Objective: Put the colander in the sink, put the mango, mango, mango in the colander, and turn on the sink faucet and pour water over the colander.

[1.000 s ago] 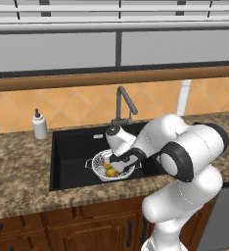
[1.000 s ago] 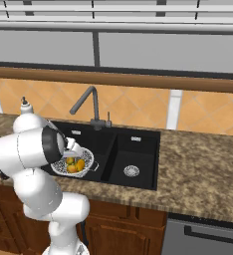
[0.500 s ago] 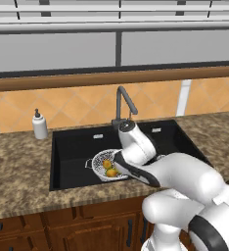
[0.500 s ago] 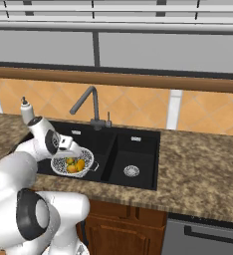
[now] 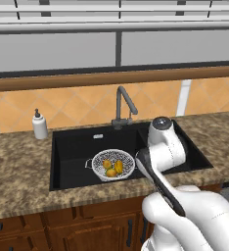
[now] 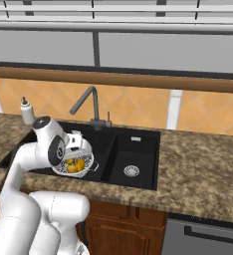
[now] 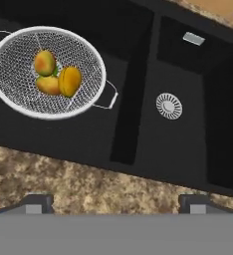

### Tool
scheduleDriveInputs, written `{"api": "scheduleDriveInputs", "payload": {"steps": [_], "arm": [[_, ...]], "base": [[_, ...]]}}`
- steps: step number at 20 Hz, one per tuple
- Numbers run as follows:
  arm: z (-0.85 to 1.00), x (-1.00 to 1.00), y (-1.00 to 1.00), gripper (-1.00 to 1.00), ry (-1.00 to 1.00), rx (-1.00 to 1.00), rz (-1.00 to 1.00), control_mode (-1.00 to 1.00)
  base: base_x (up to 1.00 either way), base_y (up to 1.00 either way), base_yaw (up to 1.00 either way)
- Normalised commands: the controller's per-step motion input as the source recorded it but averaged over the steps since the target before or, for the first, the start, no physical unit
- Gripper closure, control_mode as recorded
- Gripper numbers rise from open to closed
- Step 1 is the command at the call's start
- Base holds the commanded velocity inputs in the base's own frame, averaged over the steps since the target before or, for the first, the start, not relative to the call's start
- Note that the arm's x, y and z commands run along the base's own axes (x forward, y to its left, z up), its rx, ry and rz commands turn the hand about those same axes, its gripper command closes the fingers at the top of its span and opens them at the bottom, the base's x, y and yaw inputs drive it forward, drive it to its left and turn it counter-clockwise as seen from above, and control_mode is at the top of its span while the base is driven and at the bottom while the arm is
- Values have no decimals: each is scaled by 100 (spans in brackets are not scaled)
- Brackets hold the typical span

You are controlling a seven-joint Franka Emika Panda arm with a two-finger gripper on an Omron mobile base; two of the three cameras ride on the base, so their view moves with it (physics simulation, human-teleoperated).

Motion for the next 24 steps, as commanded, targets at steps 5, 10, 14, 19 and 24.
{"api": "scheduleDriveInputs", "payload": {"steps": [5,10,14,19,24], "arm": [[54,-19,-74,-100,0,3,20,-100],[56,4,-58,-100,2,9,8,-100],[43,19,-46,-100,0,5,0,-100],[31,29,-34,-100,3,0,0,-100],[1,9,-21,-100,-24,0,13,-100]], "base": [[0,0,0],[0,0,0],[0,0,0],[0,0,0],[0,0,0]]}}
